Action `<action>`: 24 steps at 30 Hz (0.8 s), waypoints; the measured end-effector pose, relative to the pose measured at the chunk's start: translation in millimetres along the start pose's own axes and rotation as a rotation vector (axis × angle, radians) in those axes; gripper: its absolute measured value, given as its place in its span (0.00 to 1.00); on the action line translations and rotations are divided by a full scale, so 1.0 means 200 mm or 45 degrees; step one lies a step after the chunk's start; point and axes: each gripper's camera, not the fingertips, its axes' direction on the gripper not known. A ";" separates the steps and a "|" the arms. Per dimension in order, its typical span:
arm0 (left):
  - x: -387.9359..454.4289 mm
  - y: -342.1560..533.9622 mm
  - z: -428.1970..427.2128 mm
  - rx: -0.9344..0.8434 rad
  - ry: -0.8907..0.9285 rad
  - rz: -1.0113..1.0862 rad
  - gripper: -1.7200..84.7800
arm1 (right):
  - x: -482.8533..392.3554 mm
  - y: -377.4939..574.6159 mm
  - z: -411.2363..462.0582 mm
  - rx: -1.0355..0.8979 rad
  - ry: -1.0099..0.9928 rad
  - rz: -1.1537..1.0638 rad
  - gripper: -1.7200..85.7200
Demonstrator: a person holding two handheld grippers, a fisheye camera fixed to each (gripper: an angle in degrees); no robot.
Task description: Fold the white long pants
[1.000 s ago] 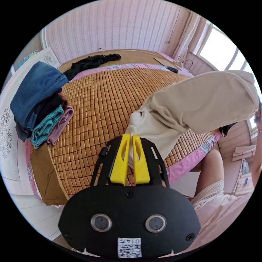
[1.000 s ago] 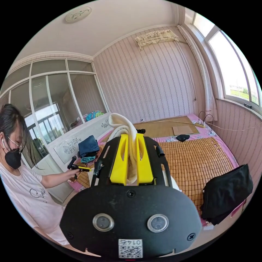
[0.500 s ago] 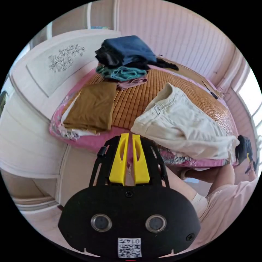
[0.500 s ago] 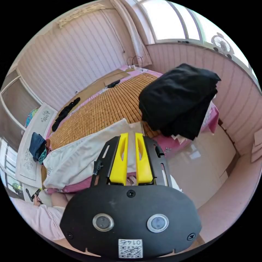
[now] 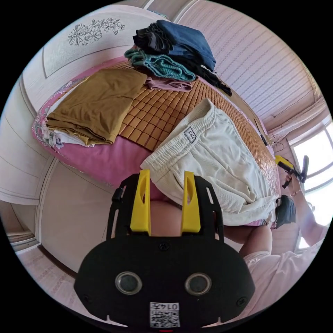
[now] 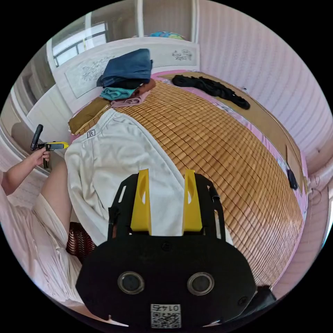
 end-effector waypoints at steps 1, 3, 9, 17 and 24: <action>0.01 -0.02 0.05 -0.049 -0.004 -0.011 0.19 | -0.06 -0.15 0.12 -0.026 -0.024 -0.049 0.19; 0.03 -0.06 0.11 -0.122 0.000 -0.008 0.19 | -0.12 -0.31 0.33 -0.101 -0.044 -0.069 0.20; 0.19 -0.09 0.24 -0.194 -0.188 0.176 0.13 | -0.08 -0.39 0.69 -0.264 -0.148 0.095 0.15; 0.39 -0.06 -0.09 0.137 -0.036 0.313 0.06 | 0.27 -0.47 0.11 0.124 -0.406 0.170 0.04; 0.29 -0.16 -0.28 0.306 -0.191 0.181 0.09 | 0.22 -0.98 0.03 0.237 -0.429 0.062 0.09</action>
